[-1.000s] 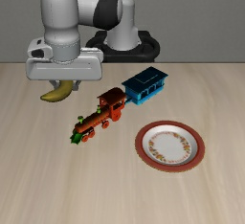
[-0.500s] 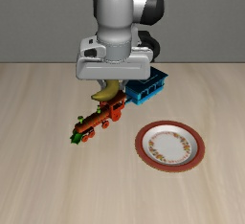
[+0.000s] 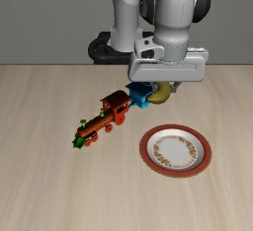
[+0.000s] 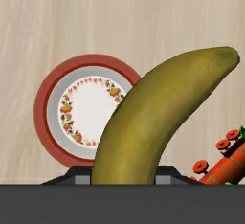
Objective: Pick up the banana and put it on the plate
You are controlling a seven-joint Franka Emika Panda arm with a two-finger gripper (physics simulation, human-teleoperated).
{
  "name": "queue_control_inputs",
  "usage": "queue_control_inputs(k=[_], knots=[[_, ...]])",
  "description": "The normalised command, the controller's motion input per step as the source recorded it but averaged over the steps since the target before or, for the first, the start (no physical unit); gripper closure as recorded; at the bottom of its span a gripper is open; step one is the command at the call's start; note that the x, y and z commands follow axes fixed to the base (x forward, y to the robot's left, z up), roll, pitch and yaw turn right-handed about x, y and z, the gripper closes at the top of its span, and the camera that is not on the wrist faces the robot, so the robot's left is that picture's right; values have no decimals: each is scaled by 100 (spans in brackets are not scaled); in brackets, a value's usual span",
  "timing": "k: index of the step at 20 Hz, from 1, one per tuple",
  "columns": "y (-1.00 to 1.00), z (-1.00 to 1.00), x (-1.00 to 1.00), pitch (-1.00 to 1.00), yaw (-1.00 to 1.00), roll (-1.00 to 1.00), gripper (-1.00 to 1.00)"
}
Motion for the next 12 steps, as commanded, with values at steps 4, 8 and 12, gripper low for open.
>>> queue_control_inputs(k=[4, 8, 12], knots=[[100, 0, 0, 0, 0, 0, 100], [25, -25, 50, 0, 0, 0, 100], [0, -100, 0, 0, 0, 0, 100]])
